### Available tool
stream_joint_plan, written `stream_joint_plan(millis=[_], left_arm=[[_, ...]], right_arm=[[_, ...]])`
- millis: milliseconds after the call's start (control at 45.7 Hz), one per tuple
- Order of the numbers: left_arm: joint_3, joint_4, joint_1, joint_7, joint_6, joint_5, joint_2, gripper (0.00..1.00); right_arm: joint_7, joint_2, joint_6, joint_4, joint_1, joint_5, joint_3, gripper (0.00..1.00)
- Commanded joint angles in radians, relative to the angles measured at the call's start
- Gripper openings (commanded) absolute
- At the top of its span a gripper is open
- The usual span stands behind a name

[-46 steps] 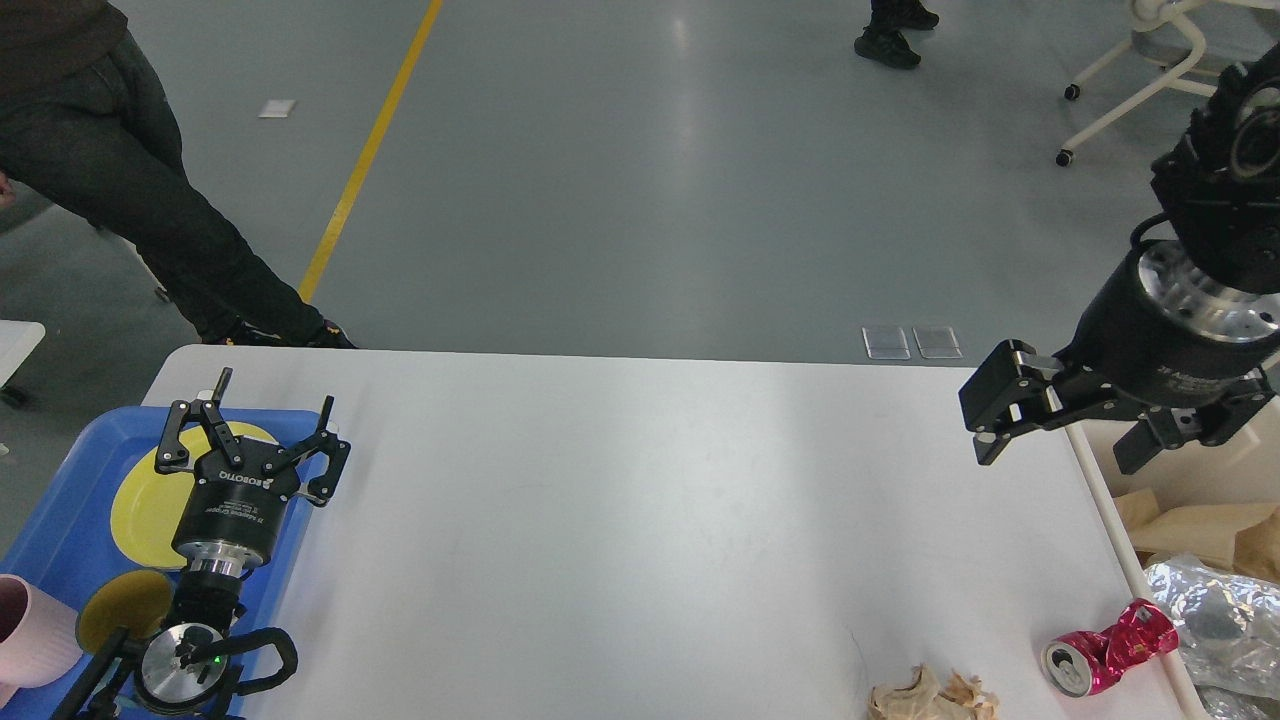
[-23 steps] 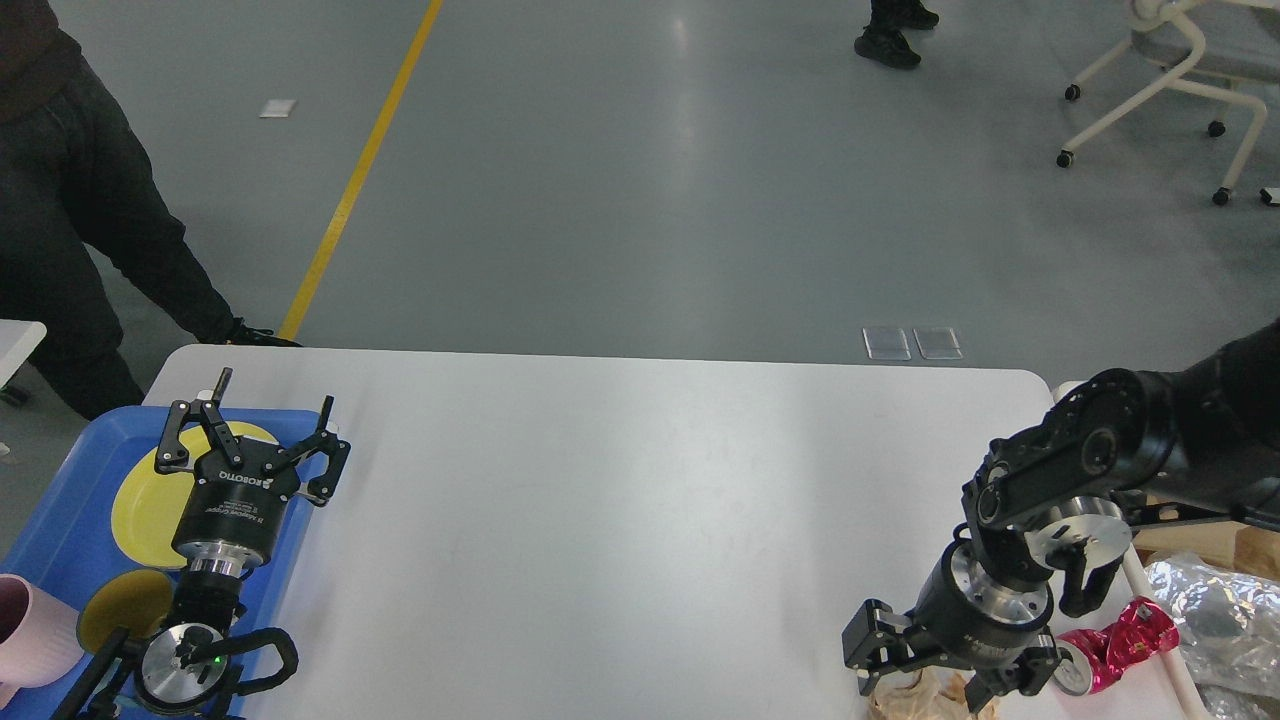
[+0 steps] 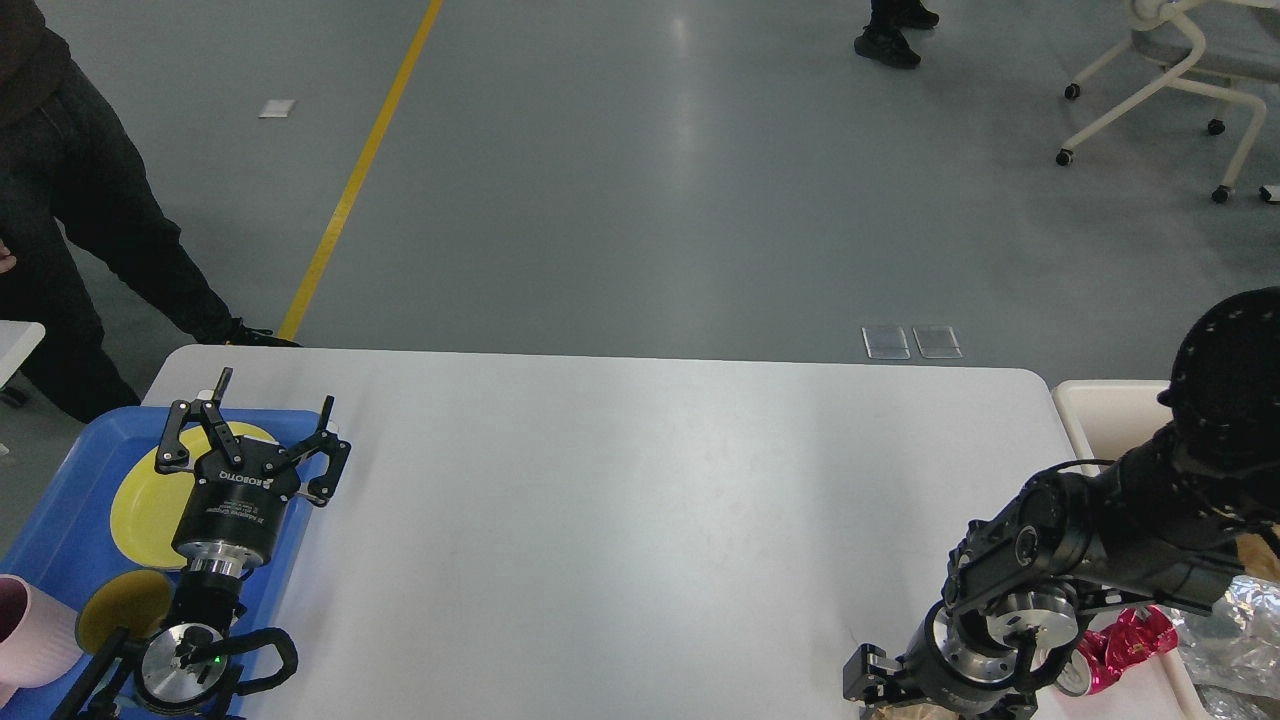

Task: Tidy desktop
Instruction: 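Grasp the crumpled paper scrap with the right gripper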

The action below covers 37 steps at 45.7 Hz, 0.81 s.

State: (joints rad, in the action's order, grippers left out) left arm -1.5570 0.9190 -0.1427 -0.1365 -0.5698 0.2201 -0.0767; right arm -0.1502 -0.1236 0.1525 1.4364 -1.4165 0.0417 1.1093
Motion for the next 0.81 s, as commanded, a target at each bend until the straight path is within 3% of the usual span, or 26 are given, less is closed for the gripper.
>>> stream_joint_plan(millis=[0,131,328,788], left_arm=[[0.000,0.000,0.000,0.000,0.001,0.001,0.000,0.96],[0.000,0.000,0.000,0.000,-0.001,0.001,0.000,0.96],[0.000,0.000,0.000,0.000,0.001,0.001,0.000,0.96],[0.000,0.000,0.000,0.000,0.001,0.001,0.000,0.96]], right_arm=[[0.000,0.010,-0.001,-0.008,0.013,-0.003,-0.003,0.88],[-0.008,0.012,-0.001,-0.008,0.025,-0.005,-0.003,0.43],[-0.020,0.012,0.001,-0.017,0.045,0.003,-0.005,0.00],[-0.018,0.012,0.009,-0.039,0.057,0.006,-0.023,0.00]])
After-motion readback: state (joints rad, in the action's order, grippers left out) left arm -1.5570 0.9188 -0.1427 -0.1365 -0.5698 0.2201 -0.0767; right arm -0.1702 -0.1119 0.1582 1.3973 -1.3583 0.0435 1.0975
